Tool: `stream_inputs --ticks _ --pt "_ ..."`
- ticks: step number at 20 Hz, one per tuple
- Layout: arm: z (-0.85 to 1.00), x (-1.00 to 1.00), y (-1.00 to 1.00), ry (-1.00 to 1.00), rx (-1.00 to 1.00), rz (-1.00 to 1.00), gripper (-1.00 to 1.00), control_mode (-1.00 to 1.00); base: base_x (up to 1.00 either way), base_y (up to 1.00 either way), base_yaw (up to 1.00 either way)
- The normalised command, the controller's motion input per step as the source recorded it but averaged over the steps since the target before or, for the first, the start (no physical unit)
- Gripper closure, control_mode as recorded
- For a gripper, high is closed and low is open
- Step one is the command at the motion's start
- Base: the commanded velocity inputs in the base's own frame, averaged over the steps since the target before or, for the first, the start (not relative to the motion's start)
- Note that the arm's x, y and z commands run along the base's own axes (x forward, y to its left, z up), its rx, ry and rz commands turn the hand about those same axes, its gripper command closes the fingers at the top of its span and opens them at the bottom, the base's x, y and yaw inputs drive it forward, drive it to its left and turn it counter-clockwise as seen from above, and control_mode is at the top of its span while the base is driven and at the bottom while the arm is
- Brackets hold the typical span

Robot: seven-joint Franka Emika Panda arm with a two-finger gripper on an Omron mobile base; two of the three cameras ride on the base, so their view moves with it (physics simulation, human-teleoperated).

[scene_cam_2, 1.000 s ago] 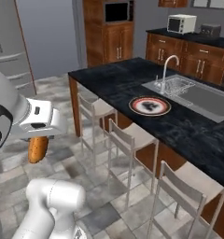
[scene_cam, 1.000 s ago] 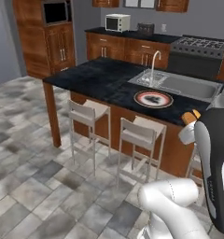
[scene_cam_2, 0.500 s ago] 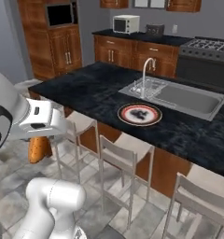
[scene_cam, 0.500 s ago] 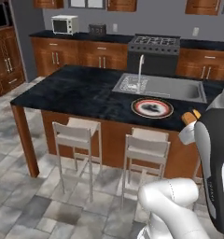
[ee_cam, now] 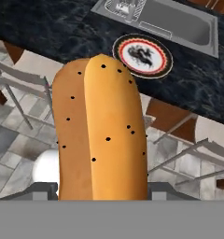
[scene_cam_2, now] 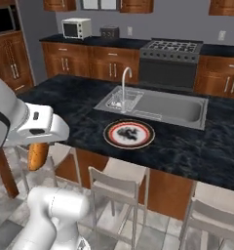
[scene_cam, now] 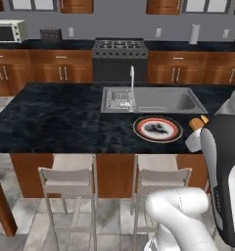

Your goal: Move the hot dog bun to the plate on the dining table and place the condiment next to that plate. Then navigate to the fridge and take the sausage and place it on the plate as well.

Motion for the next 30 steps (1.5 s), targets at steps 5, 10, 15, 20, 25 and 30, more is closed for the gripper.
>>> stream_inputs --ticks 5,10,15,20,25,30 --pt "0.0 0.0 0.0 0.0 0.0 0.0 1.0 1.0 0.7 0.02 -0.35" --pt "0.0 0.0 0.0 0.0 0.0 0.0 1.0 1.0 0.77 0.15 -0.32" --pt "0.0 0.0 0.0 0.0 0.0 0.0 1.0 1.0 0.89 0.19 -0.23" --pt "-0.21 1.0 0.0 0.05 0.07 -0.04 1.0 -1.0 0.0 0.0 0.0" --pt "-0.44 1.0 0.0 0.18 0.12 0.0 1.0 -1.0 0.0 0.0 0.0" --pt "-0.6 0.97 0.0 0.17 0.04 0.0 1.0 -1.0 0.0 0.0 0.0"
